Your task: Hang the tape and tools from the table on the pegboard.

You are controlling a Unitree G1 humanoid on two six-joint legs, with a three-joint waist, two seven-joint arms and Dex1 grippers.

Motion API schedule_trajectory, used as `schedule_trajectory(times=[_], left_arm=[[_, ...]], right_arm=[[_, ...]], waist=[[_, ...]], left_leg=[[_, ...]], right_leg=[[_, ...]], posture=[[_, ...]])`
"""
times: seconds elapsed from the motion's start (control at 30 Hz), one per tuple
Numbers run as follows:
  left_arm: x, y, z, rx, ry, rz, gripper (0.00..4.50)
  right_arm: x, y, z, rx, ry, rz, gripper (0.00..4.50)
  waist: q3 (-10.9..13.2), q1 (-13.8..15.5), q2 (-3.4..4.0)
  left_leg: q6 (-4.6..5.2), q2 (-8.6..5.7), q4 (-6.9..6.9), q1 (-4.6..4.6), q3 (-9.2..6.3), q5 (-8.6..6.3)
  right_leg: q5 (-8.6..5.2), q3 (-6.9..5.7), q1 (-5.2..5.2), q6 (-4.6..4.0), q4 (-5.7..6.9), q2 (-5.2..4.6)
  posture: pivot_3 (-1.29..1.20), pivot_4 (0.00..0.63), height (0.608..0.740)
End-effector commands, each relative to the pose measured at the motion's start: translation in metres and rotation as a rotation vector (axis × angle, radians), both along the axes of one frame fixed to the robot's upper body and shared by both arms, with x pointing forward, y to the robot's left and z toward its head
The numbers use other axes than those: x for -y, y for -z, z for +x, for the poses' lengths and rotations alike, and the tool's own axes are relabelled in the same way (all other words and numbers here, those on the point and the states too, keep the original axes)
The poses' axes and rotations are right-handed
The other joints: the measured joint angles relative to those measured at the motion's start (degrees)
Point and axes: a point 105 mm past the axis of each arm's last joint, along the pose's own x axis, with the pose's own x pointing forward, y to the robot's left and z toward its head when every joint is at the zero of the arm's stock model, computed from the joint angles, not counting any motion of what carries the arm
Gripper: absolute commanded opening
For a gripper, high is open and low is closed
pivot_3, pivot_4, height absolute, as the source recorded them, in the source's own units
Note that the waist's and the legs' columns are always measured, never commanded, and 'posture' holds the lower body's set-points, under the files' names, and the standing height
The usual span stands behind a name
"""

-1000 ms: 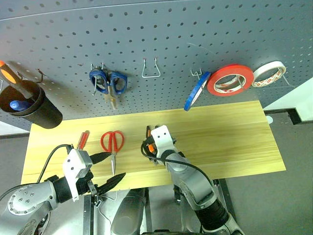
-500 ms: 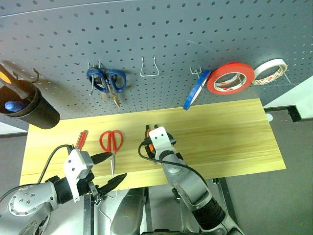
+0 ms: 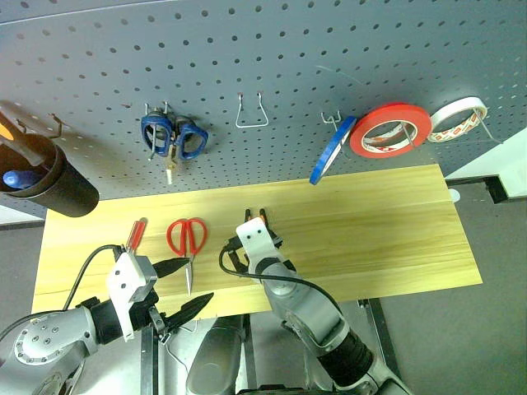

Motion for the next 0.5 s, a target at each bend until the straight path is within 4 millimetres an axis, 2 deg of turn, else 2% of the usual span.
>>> schedule_trajectory(times=[0.03, 0.5], left_arm=[[0.002, -0.006, -0.002, 0.026, 0.013, 0.012, 4.46], [0.004, -0.007, -0.001, 0.025, 0.027, 0.009, 4.46]], right_arm=[[-0.046, -0.027, -0.009, -0.005, -0.022, 0.180, 4.46], [-0.037, -0.031, 0.003, 0.044, 0.042, 0.161, 4.46]], waist=[[0.0, 0.0, -0.01], [0.6, -0.1, -0.02]], left_leg=[[0.00, 0.00, 0.00, 0.00, 0.00, 0.00], [0.03, 0.00, -0.01, -0.15, 0.04, -0.01]], right_leg=[[0.00, 0.00, 0.00, 0.00, 0.00, 0.00], [0.00, -0.08, -0.16, 0.00, -0.02, -0.01]], posture=[[0.10, 0.462, 0.727], [0.09, 0.469, 0.727]])
